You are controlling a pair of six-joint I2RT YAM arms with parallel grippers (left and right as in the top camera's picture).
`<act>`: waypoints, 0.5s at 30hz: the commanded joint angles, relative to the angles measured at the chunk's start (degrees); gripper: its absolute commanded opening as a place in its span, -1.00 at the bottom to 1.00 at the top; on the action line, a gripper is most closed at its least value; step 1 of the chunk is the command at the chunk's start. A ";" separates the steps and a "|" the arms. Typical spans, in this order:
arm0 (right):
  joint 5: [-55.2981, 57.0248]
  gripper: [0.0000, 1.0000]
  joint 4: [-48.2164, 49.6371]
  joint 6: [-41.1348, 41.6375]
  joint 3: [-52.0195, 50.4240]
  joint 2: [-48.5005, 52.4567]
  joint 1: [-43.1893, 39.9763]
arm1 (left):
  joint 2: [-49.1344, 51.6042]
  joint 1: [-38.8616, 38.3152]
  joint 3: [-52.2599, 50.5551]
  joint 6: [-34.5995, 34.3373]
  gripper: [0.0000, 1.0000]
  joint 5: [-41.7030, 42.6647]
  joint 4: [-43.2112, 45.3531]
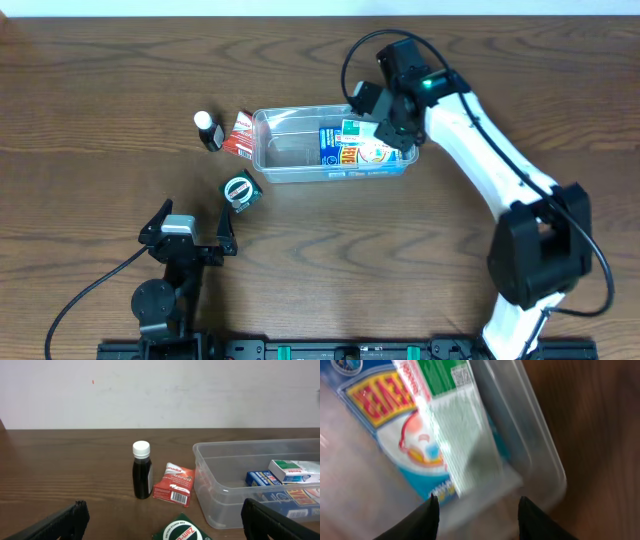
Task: Pack container
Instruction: 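Lower the Panadol box into the container beside the blue box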
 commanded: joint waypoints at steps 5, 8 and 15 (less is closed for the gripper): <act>-1.36 -0.09 -1.62 3.58 -0.11 -0.13 0.13 | -0.31 -0.17 -1.09 -0.28 0.96 0.37 -1.75; -1.73 -0.20 -2.71 5.40 -0.11 -0.13 0.11 | -0.31 -0.17 -1.09 -0.26 0.96 0.37 -1.75; -0.37 -0.70 -5.38 14.43 -0.13 -0.11 -1.36 | -0.31 -0.17 -1.09 -0.28 0.96 0.37 -1.75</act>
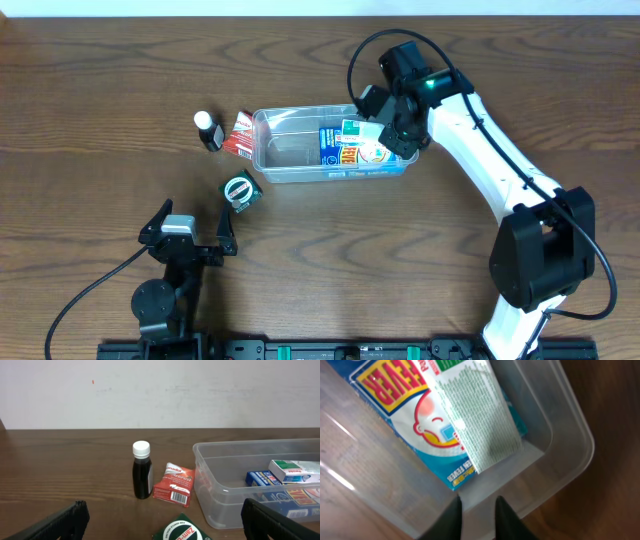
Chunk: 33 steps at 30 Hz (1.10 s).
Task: Pack container
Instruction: 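Lower the Panadol box into the container beside the blue box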
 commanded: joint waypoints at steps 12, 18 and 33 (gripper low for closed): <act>-0.63 -0.97 -4.92 10.91 -0.20 0.15 -1.40 | -0.31 -0.17 -1.09 -0.28 0.96 0.37 -1.75; 0.15 -0.97 -5.57 12.33 -0.24 0.17 -1.95 | -0.31 -0.17 -1.09 -0.28 0.96 0.37 -1.75; -0.70 -0.97 -4.04 13.84 -0.28 0.39 -5.25 | -0.31 -0.17 -1.09 -0.28 0.96 0.37 -1.75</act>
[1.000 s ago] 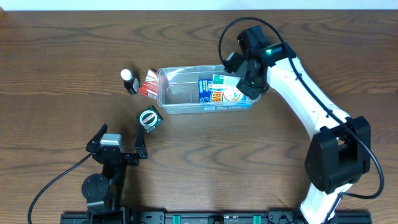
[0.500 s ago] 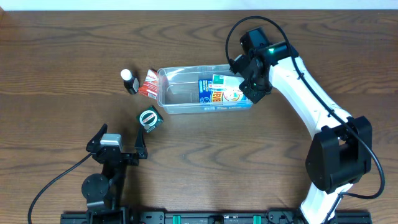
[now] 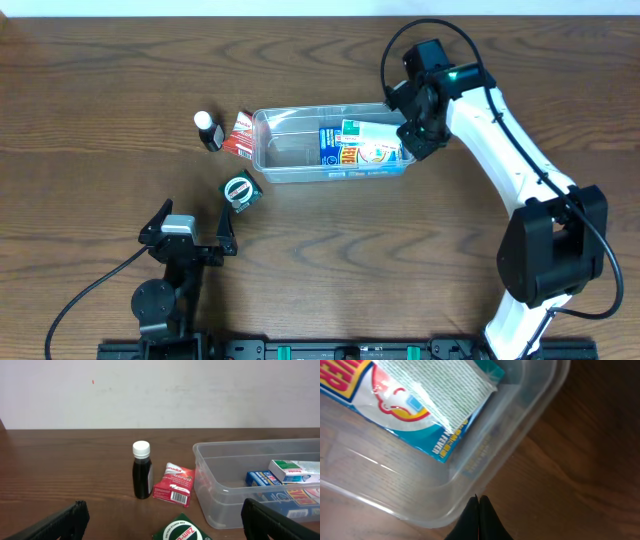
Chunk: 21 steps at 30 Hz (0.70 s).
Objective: Pack container
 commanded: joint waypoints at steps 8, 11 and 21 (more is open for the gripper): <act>-7.15 -0.97 1.95 3.15 -0.13 0.15 -0.33 | -0.28 -0.17 -1.09 -0.28 0.96 0.37 -1.75; -10.43 -0.98 2.60 5.07 -0.13 0.17 -0.26 | -0.28 -0.17 -1.09 -0.28 0.96 0.37 -1.73; -10.97 -0.97 2.99 7.19 -0.31 1.49 -0.15 | -0.28 -0.17 -1.09 -0.28 0.96 0.37 -1.75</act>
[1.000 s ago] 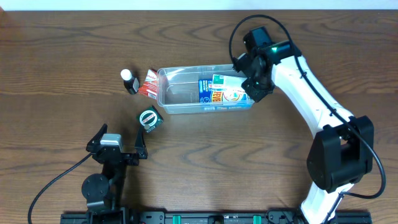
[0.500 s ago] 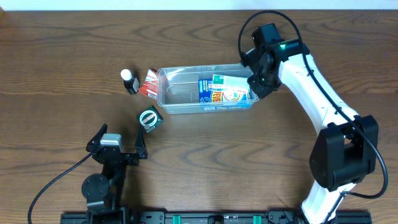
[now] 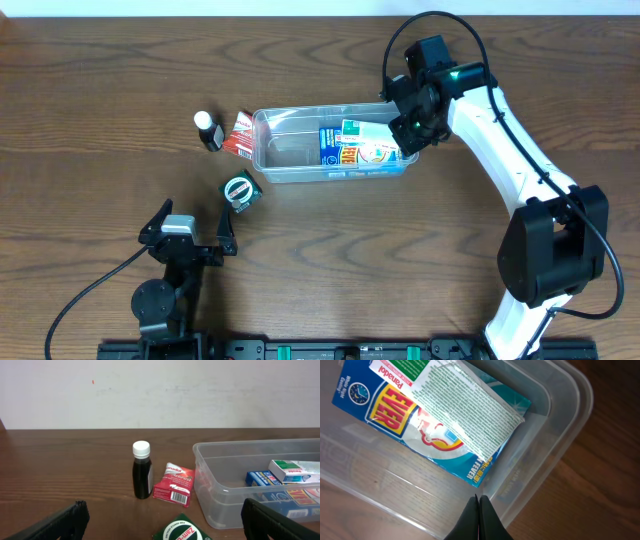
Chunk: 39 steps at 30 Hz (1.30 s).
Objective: Pack container
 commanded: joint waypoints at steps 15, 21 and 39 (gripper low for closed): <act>9.18 -0.98 -1.84 1.31 -0.37 3.45 0.02 | -0.28 -0.17 -1.09 -0.28 0.96 0.37 -1.75; 10.29 -0.97 -3.41 1.36 -0.37 3.45 -0.28 | -0.28 -0.17 -1.09 -0.28 0.96 0.37 -1.75; 13.16 -0.97 -8.57 9.35 -0.37 3.45 -3.74 | -0.28 -0.17 -1.09 -0.28 0.96 0.37 -1.75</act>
